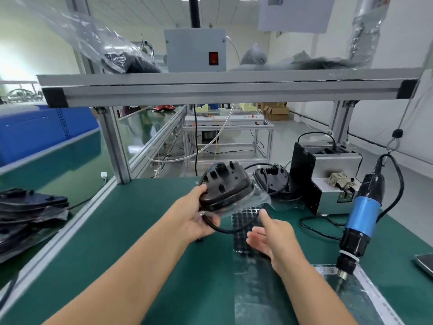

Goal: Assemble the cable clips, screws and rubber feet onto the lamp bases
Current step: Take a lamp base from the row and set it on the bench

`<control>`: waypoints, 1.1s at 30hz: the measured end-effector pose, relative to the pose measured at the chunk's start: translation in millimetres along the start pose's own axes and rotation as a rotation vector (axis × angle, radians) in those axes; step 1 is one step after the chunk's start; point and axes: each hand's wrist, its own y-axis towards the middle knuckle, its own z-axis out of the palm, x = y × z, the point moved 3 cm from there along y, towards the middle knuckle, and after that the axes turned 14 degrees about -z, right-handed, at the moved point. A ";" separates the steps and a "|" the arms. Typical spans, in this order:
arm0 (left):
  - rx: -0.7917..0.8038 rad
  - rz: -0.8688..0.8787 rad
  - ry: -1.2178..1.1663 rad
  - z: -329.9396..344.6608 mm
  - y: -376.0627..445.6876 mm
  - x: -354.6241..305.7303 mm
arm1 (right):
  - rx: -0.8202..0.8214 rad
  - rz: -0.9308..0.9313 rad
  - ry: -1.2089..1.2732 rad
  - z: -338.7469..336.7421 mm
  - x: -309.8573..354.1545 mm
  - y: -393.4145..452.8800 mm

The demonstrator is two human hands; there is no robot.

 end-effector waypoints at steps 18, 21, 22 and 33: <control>0.123 0.087 -0.118 -42.2 -44.8 35.6 | 0.424 -0.586 -0.383 28.2 96.9 -42.6; 0.176 0.135 0.037 -60.9 -66.9 48.2 | 0.594 -0.539 -0.334 14.3 95.4 -68.6; 0.182 0.132 0.096 -68.6 -73.2 54.0 | 0.653 -0.519 -0.342 8.4 93.9 -78.2; -0.252 0.314 0.541 -118.6 -118.0 114.6 | 0.856 -0.070 -0.297 -24.7 20.8 -199.1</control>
